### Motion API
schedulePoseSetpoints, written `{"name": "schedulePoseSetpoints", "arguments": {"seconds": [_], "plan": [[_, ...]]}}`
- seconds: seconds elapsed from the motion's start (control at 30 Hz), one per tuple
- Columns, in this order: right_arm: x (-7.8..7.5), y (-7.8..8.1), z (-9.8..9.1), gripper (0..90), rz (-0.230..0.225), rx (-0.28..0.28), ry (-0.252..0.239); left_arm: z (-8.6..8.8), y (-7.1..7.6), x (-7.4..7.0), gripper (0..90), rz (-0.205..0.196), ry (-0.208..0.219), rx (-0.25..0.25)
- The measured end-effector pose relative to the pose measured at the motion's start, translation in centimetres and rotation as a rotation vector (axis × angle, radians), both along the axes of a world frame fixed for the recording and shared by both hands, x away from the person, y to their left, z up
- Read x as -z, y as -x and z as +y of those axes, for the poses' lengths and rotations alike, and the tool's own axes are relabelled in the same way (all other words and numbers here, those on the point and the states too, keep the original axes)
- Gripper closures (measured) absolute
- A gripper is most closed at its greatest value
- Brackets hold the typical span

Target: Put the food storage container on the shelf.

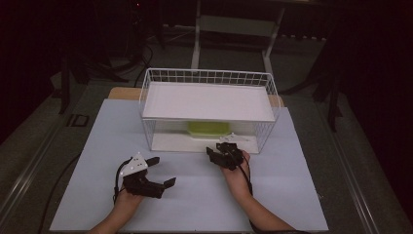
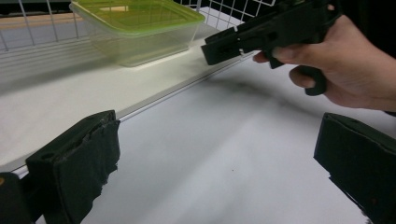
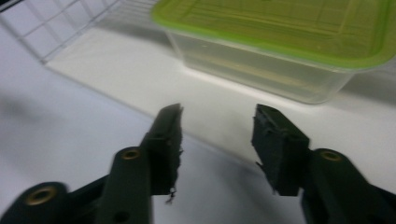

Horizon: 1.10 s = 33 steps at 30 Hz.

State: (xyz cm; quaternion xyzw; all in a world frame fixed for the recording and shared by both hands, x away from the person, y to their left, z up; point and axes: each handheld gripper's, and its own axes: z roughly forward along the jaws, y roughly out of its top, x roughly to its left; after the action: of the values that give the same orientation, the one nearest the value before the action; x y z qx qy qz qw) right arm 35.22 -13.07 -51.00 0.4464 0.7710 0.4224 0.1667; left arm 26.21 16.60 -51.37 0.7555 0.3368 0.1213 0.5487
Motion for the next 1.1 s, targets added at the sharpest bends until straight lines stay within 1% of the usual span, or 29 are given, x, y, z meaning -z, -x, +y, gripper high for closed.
{"name": "schedulePoseSetpoints", "arguments": {"seconds": [0.03,0.07,0.1,0.13,0.17,0.2,0.23,0.27,0.33,0.37,0.4,0.43,0.47,0.5,0.57,0.6,0.67,0.7,0.77,0.8,0.87,0.9,1.0,1.1], "plan": [[-0.1,0.3,0.0,46.2,0.0,-0.007,-0.001,0.0,-0.1,0.0,0.9,0.007,0.004,0.007],[-0.2,0.8,-0.3,40.9,-0.009,-0.016,-0.032,0.0,-0.1,-0.1,0.9,0.008,0.009,0.012],[-0.2,0.8,-0.3,40.9,-0.009,-0.016,-0.032,0.0,-0.2,-0.2,0.9,0.011,0.017,0.014],[-0.4,1.2,-0.5,33.5,-0.009,-0.04,-0.052,0.0,-0.2,-0.3,0.9,0.008,0.026,0.018],[-0.4,1.2,-0.5,33.5,-0.009,-0.04,-0.052,0.0,-0.2,-0.5,0.9,0.008,0.03,0.021],[-0.6,1.6,-0.7,26.5,-0.013,-0.068,-0.058,0.0,-0.3,-0.7,0.9,0.002,0.032,0.023],[-0.6,1.6,-0.7,26.5,-0.013,-0.068,-0.058,0.0,-0.3,-1.0,0.9,-0.007,0.041,0.026],[-0.7,1.8,-0.8,24.0,-0.009,-0.082,-0.06,0.0,-0.3,-1.3,0.9,-0.013,0.043,0.03],[-0.9,2.2,-1.1,19.0,-0.003,-0.088,-0.088,0.0,-0.3,-1.9,0.9,-0.025,0.046,0.038],[-1.0,2.4,-1.2,17.5,0.0,-0.103,-0.102,-0.1,-0.2,-2.1,0.9,-0.03,0.045,0.042],[-1.1,2.7,-1.3,17.0,-0.004,-0.099,-0.103,-0.1,-0.2,-2.4,0.9,-0.034,0.041,0.05],[-1.3,2.9,-1.4,16.9,-0.013,-0.093,-0.09,-0.2,-0.2,-2.7,0.9,-0.038,0.045,0.055],[-1.4,3.1,-1.5,16.9,-0.005,-0.105,-0.095,-0.2,-0.1,-2.9,0.9,-0.037,0.049,0.061],[-1.6,3.3,-1.6,16.9,-0.008,-0.106,-0.101,-0.2,-0.1,-3.1,0.9,-0.038,0.057,0.068],[-1.8,3.7,-1.8,17.1,-0.015,-0.117,-0.108,-0.2,0.2,-3.4,0.9,-0.049,0.056,0.079],[-1.9,3.9,-1.9,17.5,-0.015,-0.122,-0.104,-0.3,0.3,-3.5,0.9,-0.046,0.06,0.091],[-2.5,4.8,-2.2,19.1,-0.06,-0.132,-0.075,-0.3,0.5,-3.6,0.9,-0.049,0.058,0.11],[-2.5,4.8,-2.2,19.1,-0.06,-0.132,-0.075,-0.3,0.6,-3.7,0.9,-0.044,0.054,0.122],[-2.9,5.4,-2.4,19.1,-0.067,-0.141,-0.089,-0.2,0.9,-3.7,0.9,-0.04,0.053,0.136],[-3.1,5.6,-2.6,19.1,-0.063,-0.147,-0.096,-0.2,1.0,-3.7,0.9,-0.037,0.058,0.143],[-3.4,6.1,-2.9,19.4,-0.072,-0.153,-0.103,-0.1,1.3,-3.9,0.9,-0.034,0.07,0.16],[-3.6,6.4,-3.0,20.4,-0.073,-0.162,-0.117,-0.1,1.5,-3.9,0.9,-0.037,0.072,0.163],[-3.8,7.1,-3.3,21.1,-0.087,-0.184,-0.095,0.0,2.1,-4.1,0.9,-0.041,0.085,0.184],[-3.8,7.8,-3.8,21.4,-0.079,-0.191,-0.114,0.3,2.7,-4.2,0.9,-0.042,0.097,0.176]]}}
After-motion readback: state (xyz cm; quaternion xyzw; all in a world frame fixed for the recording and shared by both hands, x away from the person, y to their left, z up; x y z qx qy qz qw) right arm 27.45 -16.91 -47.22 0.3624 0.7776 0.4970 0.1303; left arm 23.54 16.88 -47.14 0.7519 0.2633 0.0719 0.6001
